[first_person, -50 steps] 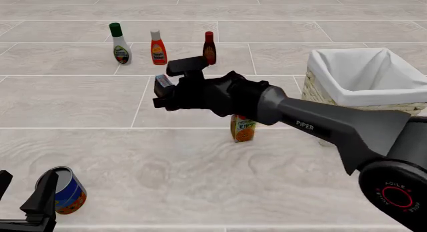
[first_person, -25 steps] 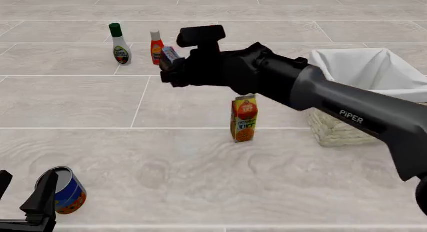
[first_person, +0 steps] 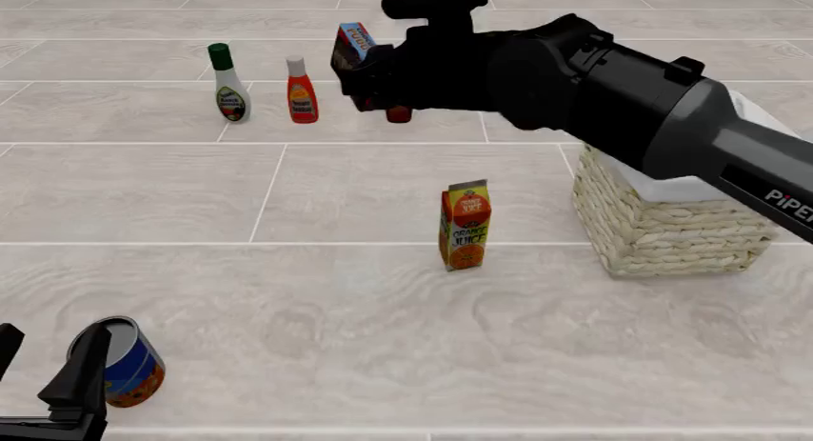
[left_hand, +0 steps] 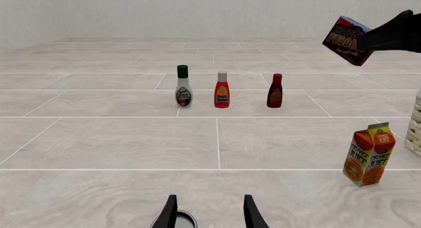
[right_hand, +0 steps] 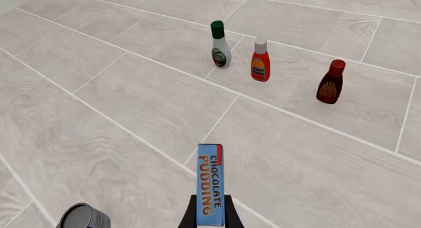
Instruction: Pick the chocolate pudding and place it in the basket.
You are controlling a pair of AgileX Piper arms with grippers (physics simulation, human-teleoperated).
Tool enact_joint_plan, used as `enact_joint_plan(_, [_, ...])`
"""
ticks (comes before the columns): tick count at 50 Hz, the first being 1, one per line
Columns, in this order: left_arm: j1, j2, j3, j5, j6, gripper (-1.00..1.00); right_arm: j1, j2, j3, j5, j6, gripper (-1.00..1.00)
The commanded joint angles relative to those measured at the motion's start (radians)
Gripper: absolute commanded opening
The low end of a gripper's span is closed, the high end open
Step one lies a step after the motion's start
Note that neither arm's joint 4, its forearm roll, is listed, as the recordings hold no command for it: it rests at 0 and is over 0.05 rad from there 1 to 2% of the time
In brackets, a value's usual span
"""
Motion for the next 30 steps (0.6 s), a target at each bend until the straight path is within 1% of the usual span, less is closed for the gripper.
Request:
enact_joint_plan(1, [0.0,0.0,0.0,0.0,0.0,1.0,-0.055,-0.022,-0.037,0.042,-0.002,-1.0])
enact_joint_plan(4, [0.0,0.0,0.0,0.0,0.0,1.0,-0.068,-0.027,-0.047,0.054,0.0,-1.0])
enact_joint_plan(6, [0.0,0.0,0.0,0.0,0.0,1.0,-0.098,-0.018,-0.07,0.062,-0.009,-1.0])
enact_joint_plan(7, [0.0,0.0,0.0,0.0,0.0,1.0,-0.106,-0.02,-0.076,0.066,-0.002,-1.0])
enact_joint_plan(13, [0.0,0.0,0.0,0.0,0.0,1.0,-0.154,-0.016,-0.11,0.088,-0.013,-1.0])
enact_joint_plan(14, [0.0,0.0,0.0,0.0,0.0,1.0,-0.166,-0.016,-0.117,0.092,-0.006,-1.0])
enact_joint_plan(19, [0.0,0.0,0.0,0.0,0.0,1.0,-0.216,-0.012,-0.155,0.119,-0.013,-1.0])
enact_joint_plan(21, [0.0,0.0,0.0,0.0,0.0,1.0,-0.25,-0.005,-0.178,0.133,-0.022,-1.0])
enact_joint_plan(28, [0.0,0.0,0.0,0.0,0.0,1.0,-0.306,0.003,-0.21,0.163,-0.033,-1.0])
enact_joint_plan(30, [0.0,0.0,0.0,0.0,0.0,1.0,-0.307,-0.005,-0.205,0.164,-0.039,-1.0])
